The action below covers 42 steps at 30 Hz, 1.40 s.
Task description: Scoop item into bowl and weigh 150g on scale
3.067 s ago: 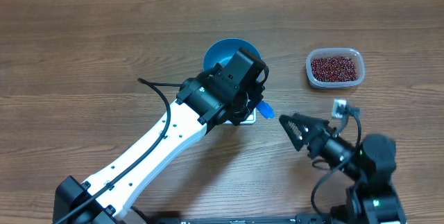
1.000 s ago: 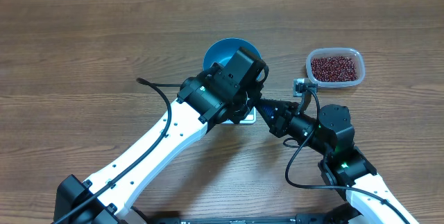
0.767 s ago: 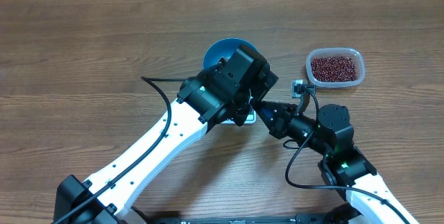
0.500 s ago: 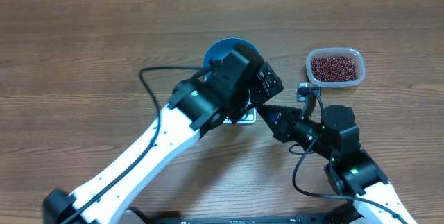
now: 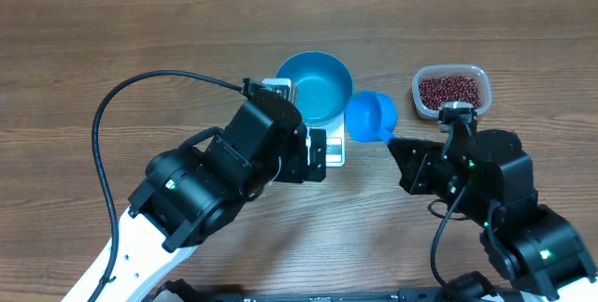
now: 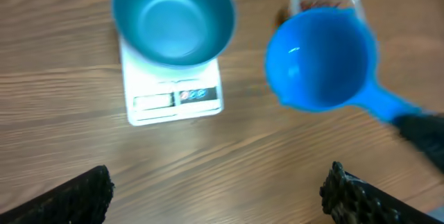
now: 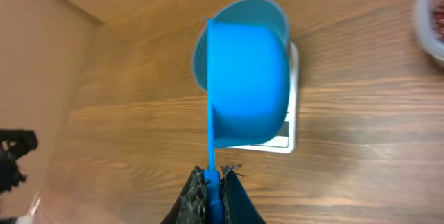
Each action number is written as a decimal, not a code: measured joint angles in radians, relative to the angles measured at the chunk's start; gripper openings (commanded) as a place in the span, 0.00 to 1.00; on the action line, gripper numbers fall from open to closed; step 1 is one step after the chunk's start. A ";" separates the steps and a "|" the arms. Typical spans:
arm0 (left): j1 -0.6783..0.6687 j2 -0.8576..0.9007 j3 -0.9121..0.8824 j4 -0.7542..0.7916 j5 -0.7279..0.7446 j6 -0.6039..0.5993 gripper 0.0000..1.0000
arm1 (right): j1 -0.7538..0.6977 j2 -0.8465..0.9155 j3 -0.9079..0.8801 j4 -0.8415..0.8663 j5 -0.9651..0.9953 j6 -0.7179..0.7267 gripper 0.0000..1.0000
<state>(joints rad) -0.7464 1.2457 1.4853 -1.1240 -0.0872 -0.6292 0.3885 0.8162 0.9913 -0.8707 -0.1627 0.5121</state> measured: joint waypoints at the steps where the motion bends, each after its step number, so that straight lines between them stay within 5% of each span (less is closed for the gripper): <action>1: 0.000 0.000 0.000 -0.014 -0.008 0.014 1.00 | 0.000 0.000 0.008 -0.025 0.015 -0.004 0.04; 23: 0.000 0.000 0.000 -0.036 -0.057 0.064 1.00 | 0.000 0.000 0.014 -0.197 0.067 -0.015 0.04; 24: 0.000 0.000 0.000 -0.032 -0.057 0.064 0.95 | 0.000 0.000 0.014 -0.196 0.068 -0.019 0.04; 25: 0.000 0.000 0.000 -0.029 -0.057 0.064 0.77 | 0.000 0.000 0.014 -0.196 0.067 -0.024 0.04; 26: 0.000 0.000 0.000 -0.028 -0.058 0.065 0.41 | 0.000 0.000 0.014 -0.197 0.071 -0.031 0.04; 28: 0.000 0.005 0.000 -0.026 -0.062 0.067 0.08 | 0.000 0.000 0.014 -0.196 0.087 -0.040 0.04; 42: 0.000 0.352 0.000 0.024 -0.111 0.036 0.04 | 0.000 0.000 0.014 -0.195 0.262 -0.058 0.04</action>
<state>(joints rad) -0.7464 1.5982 1.4857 -1.0996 -0.1982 -0.5930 0.3885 0.8162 1.0054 -1.0657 0.0990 0.4545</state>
